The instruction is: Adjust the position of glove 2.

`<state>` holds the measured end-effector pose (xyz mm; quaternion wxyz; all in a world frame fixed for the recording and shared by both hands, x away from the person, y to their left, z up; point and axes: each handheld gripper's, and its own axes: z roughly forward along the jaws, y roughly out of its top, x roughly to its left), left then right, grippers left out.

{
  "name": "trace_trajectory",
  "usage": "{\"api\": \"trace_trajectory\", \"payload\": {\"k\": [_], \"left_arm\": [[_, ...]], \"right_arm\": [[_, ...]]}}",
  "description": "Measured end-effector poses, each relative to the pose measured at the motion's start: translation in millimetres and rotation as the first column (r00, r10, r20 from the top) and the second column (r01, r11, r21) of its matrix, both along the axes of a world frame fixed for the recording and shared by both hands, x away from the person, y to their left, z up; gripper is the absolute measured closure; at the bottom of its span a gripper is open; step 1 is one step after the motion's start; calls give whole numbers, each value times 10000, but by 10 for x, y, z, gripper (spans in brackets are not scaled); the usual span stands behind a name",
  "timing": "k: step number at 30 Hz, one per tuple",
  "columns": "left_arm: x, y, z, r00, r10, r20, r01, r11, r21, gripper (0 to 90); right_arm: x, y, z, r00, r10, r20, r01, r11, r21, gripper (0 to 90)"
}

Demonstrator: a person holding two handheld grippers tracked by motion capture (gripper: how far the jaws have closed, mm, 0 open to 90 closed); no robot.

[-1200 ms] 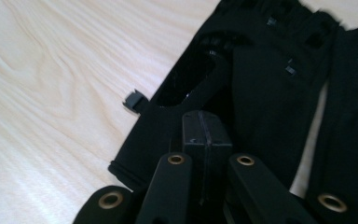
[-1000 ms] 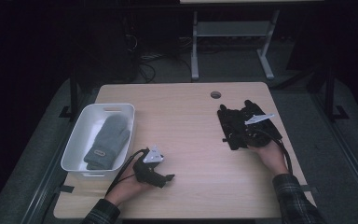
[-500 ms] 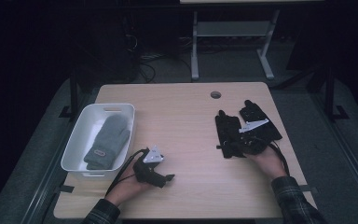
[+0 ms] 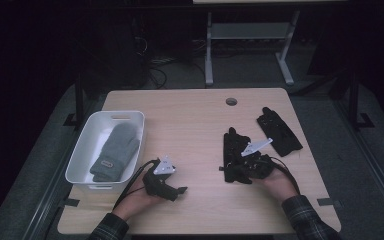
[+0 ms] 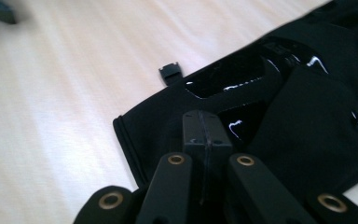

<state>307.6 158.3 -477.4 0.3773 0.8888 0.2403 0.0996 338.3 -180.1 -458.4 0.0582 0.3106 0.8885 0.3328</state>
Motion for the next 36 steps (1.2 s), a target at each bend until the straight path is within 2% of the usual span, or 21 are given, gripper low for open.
{"api": "trace_trajectory", "payload": {"k": [8, 11, 13, 16, 23, 25, 27, 29, 31, 36], "left_arm": [[0, 0, 2, 10000, -3, -6, 3, 10000, 8, 123], [0, 1, 2, 10000, -9, 0, 9, 10000, 16, 122], [-1, 0, 1, 10000, 4, -9, -4, 10000, -8, 122], [1, 1, 1, 10000, -6, -1, 6, 10000, 9, 122], [0, 0, 0, 10000, -1, -1, 1, 10000, 4, 122], [1, 1, 1, 10000, -12, -14, 12, 10000, -2, 122], [0, 1, 1, 10000, -13, -18, 13, 10000, 8, 122], [0, 1, 1, 10000, -10, -14, 10, 10000, 0, 122], [1, 1, 1, 10000, -11, -12, 11, 10000, 0, 122], [1, 1, 1, 10000, -14, -14, 14, 10000, 9, 122]], "right_arm": [[-175, 197, 3, 9965, 818, -151, -816, 9966, 120, 900], [-232, 231, 42, 9940, 1089, 76, -1089, 9940, -97, 900], [-223, 205, 105, 9948, 956, 338, -956, 9954, -31, 900], [-107, 113, 164, 9972, 407, 621, -414, 9991, 102, 900], [219, 23, 121, 9959, -564, 705, 556, 9984, 129, 900], [282, 38, 75, 9965, -624, 559, 617, 9980, 128, 900], [323, 83, 5, 9979, -499, 413, 507, 9985, -200, 900], [330, 117, -15, 9983, -504, 302, 503, 9987, 38, 900], [313, 158, -11, 9985, -384, 392, 387, 9992, -88, 900], [254, 286, -15, 9994, -62, 348, 62, 10000, 8, 900]]}}
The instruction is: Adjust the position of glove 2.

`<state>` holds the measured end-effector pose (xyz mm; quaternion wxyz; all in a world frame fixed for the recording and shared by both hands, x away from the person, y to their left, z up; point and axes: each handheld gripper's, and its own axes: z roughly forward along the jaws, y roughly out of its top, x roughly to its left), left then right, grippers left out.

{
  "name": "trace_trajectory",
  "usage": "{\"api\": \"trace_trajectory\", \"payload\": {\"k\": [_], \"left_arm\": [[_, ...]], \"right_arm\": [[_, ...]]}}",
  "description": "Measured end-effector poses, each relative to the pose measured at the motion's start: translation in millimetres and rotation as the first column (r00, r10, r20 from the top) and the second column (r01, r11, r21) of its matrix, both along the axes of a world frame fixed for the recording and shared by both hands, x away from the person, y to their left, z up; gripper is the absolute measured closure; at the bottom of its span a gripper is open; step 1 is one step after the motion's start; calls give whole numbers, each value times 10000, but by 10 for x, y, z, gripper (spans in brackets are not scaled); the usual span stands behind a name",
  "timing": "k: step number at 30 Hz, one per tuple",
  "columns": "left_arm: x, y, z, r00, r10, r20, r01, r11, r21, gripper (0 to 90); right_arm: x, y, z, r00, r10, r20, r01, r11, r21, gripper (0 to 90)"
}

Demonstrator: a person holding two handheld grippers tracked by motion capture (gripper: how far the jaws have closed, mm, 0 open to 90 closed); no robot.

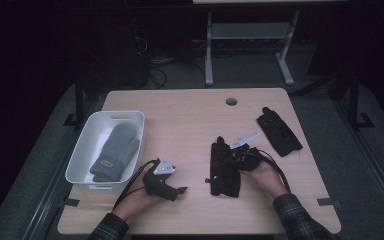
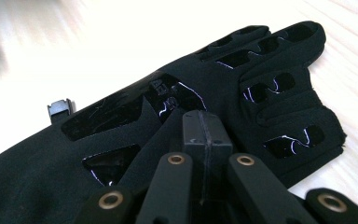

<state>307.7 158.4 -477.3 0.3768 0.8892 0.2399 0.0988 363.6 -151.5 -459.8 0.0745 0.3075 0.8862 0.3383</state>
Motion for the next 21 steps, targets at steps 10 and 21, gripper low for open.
{"api": "trace_trajectory", "payload": {"k": [10, 21], "left_arm": [[4, 3, 3, 10000, -32, 44, 32, 10000, 64, 122], [-1, 1, 3, 10000, 1, -16, -1, 10000, 27, 122]], "right_arm": [[-150, 359, 6, 9962, 872, -78, -872, 9962, 87, 900], [-277, 567, 11, 9898, 1423, 10, -1423, 9898, 0, 899]]}}
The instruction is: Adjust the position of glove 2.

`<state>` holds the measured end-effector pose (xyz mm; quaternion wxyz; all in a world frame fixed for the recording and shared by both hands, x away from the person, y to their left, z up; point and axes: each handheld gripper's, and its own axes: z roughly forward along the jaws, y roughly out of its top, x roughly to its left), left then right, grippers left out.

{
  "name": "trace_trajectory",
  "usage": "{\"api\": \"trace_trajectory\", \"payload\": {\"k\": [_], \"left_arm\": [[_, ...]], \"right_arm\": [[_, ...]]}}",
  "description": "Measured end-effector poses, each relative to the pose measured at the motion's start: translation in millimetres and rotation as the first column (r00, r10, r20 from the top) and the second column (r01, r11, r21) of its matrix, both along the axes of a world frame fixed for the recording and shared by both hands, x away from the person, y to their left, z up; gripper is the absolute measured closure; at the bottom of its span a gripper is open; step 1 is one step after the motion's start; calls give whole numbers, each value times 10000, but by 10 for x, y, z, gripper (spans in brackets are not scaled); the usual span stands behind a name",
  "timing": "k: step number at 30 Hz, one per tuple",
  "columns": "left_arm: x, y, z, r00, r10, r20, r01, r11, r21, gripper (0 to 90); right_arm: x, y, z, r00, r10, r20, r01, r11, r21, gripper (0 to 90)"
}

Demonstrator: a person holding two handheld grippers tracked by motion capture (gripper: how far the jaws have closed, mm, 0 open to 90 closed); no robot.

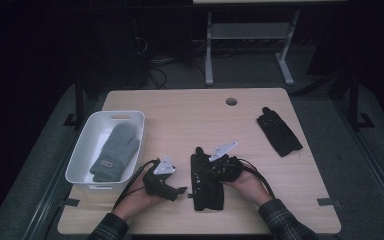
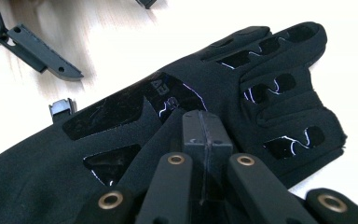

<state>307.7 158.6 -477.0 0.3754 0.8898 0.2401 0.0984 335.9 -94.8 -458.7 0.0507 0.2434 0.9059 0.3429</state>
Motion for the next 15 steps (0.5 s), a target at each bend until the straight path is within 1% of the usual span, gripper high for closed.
{"api": "trace_trajectory", "payload": {"k": [2, 3, 4, 5, 7, 9, 10, 11, 13, 15], "left_arm": [[1, 0, 0, 10000, -7, 12, 7, 10000, 4, 122], [3, 1, -1, 10000, -19, 41, 19, 10000, 7, 122], [6, 2, 0, 10000, -35, 72, 35, 10000, 28, 122], [5, 2, 0, 10000, -30, 60, 30, 10000, 21, 122], [4, 2, -1, 10000, -29, 58, 29, 10000, 16, 122], [4, 1, -1, 10000, -25, 58, 25, 10000, 8, 122], [4, 1, -1, 10000, -24, 57, 24, 10000, 6, 122], [2, 0, -3, 10000, -10, 35, 10, 10000, -20, 122], [1, -1, -3, 10000, 2, 14, -2, 10000, -30, 122], [0, -1, -2, 10000, 1, 10, -1, 10000, -19, 122]], "right_arm": [[7, -20, 15, 9999, 53, 125, -53, 10000, -23, 888], [11, -38, 27, 9998, -36, 182, 36, 10000, -15, 888], [12, -58, 44, 9997, -201, 134, 200, 9998, 77, 889], [30, -99, 62, 9993, -237, 283, 236, 9997, 27, 889], [70, -199, 103, 9978, -560, 362, 557, 9984, 88, 895], [124, -339, 138, 9950, -894, 438, 887, 9959, 162, 900], [159, -442, 151, 9925, -1134, 451, 1124, 9934, 236, 900], [181, -509, 161, 9911, -1266, 413, 1257, 9918, 228, 900], [235, -678, 177, 9859, -1616, 443, 1608, 9868, 207, 900], [281, -852, 196, 9804, -1930, 388, 1919, 9809, 310, 900]]}}
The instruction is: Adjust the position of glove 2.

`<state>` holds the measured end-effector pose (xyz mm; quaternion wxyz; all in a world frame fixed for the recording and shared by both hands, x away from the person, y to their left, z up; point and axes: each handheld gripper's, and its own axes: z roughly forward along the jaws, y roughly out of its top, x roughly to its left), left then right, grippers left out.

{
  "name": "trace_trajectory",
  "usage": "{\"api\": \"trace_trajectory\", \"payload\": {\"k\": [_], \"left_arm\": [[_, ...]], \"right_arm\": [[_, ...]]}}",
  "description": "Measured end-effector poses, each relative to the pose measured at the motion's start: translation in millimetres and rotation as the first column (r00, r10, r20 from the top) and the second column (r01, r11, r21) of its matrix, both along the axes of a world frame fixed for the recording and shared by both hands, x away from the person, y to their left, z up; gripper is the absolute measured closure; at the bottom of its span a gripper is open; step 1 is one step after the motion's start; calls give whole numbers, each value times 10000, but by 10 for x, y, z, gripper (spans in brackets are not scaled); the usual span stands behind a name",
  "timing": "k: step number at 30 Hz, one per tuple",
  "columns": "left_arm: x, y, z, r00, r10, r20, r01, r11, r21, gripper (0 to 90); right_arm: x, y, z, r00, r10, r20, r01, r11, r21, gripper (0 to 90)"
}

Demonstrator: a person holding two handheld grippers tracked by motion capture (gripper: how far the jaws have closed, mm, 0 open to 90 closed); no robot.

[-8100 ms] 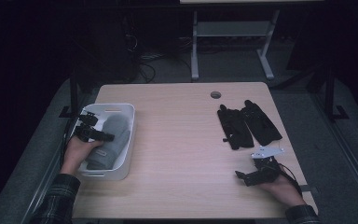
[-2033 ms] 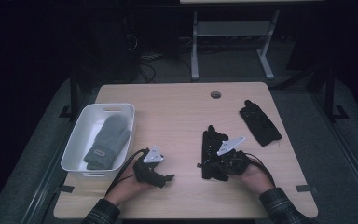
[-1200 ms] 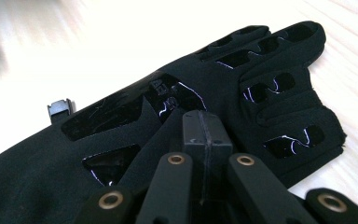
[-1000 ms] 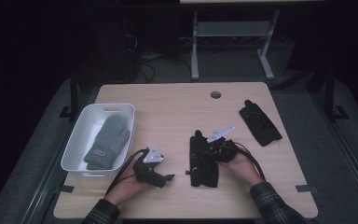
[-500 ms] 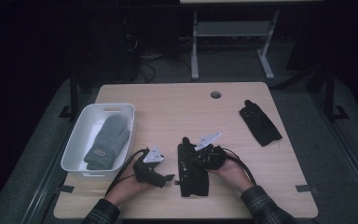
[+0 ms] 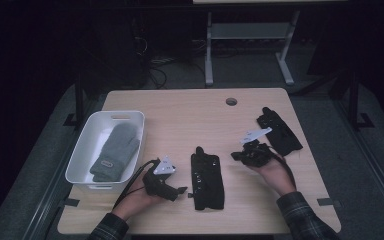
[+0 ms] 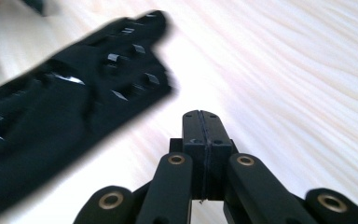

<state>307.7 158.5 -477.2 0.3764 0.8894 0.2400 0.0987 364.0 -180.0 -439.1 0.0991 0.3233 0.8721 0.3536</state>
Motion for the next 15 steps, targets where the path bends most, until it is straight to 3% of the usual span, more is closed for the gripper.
{"api": "trace_trajectory", "payload": {"k": [8, 15], "left_arm": [[0, 1, 2, 10000, -2, -11, 2, 10000, 21, 122], [0, 0, 2, 10000, 0, -9, 0, 10000, 20, 122]], "right_arm": [[92, -573, 49, 9920, -1252, 134, 1252, 9921, 46, 900], [158, -959, 13, 9730, -2303, 139, 2304, 9731, -12, 900]]}}
